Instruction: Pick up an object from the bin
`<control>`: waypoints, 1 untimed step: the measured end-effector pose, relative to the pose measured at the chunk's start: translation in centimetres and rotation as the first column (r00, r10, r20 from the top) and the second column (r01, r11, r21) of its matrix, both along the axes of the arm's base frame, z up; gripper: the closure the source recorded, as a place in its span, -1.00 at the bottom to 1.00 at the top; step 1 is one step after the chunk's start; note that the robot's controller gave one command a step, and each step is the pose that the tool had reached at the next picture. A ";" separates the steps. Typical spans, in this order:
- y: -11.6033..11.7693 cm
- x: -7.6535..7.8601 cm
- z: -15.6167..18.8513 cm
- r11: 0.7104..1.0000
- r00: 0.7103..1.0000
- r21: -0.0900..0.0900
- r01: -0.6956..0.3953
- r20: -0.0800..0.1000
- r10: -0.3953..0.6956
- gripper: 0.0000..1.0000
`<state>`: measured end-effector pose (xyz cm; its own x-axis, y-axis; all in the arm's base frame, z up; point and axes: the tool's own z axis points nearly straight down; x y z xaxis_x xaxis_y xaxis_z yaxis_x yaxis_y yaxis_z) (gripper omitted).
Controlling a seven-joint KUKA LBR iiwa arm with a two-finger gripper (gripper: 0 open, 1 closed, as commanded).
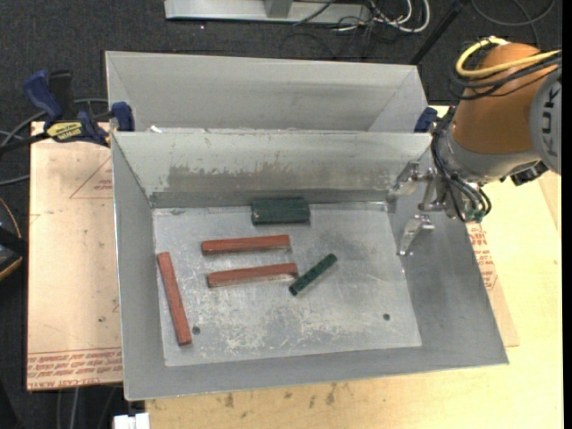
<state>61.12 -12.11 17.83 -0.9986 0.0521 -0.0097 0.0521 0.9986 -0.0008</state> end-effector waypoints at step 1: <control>3.0 -1.2 -3.8 0.997 0.997 0.003 -0.077 -0.011 0.077 -1.00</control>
Offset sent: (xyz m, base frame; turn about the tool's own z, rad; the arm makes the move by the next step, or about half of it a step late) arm -0.0383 0.0658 -0.0481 -0.0663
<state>59.94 -9.14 14.08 -0.9997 -0.0249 0.0010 -0.0249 0.9997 0.0015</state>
